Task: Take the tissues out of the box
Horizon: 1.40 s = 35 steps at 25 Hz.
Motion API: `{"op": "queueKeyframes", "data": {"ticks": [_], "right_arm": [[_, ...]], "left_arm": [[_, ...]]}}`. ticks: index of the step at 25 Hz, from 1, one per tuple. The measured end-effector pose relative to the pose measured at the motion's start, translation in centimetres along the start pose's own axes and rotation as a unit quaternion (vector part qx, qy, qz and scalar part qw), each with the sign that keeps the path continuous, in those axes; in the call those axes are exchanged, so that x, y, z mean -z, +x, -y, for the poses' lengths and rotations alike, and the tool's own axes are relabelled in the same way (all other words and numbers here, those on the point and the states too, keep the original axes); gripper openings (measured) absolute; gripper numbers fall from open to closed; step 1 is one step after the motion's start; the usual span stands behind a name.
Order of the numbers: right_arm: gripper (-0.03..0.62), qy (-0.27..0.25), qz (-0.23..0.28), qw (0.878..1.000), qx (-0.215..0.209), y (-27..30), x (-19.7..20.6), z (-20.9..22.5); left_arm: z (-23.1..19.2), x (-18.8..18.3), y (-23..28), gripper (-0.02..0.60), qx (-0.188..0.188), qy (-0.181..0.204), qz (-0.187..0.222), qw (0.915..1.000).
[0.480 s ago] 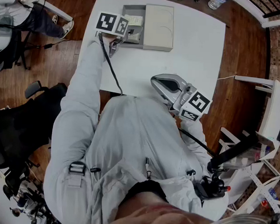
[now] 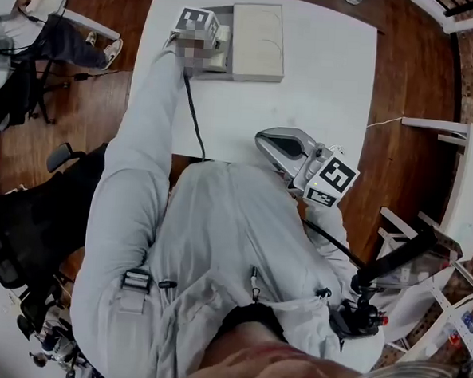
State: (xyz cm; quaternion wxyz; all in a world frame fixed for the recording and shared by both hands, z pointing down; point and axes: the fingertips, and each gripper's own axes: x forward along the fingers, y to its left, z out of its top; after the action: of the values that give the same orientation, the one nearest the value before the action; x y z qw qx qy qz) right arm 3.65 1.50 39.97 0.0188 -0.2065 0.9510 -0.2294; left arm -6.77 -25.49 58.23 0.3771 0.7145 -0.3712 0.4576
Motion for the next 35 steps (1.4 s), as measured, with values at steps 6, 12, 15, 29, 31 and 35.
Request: {"op": "queueKeyframes", "data": {"ticks": [6,12,15,29,31,35], "right_arm": [[0.002,0.004,-0.004,1.000,0.001,-0.1,0.5,0.1],[0.002,0.002,-0.008,1.000,-0.003,0.3,0.5,-0.2],[0.002,0.001,-0.010,1.000,-0.001,0.3,0.5,-0.2],[0.002,0.000,-0.026,1.000,-0.017,1.7,0.8,-1.1],[0.002,-0.002,-0.029,0.999,-0.022,1.8,0.8,-1.3],[0.002,-0.005,-0.037,0.999,-0.025,2.1,0.8,-1.4]], "left_arm": [[0.0,1.1,2.2,0.436,0.010,-0.029,-0.042,0.9986],[-0.1,1.2,2.2,0.413,0.012,-0.028,-0.052,0.9982],[0.0,1.1,2.0,0.394,0.020,-0.030,-0.053,0.9980],[0.5,-1.7,-7.2,0.380,0.077,0.031,0.040,0.9958],[1.5,-2.0,-11.1,0.380,0.073,0.091,0.065,0.9911],[4.1,0.5,-18.0,0.380,0.071,0.207,0.086,0.9721]]}}
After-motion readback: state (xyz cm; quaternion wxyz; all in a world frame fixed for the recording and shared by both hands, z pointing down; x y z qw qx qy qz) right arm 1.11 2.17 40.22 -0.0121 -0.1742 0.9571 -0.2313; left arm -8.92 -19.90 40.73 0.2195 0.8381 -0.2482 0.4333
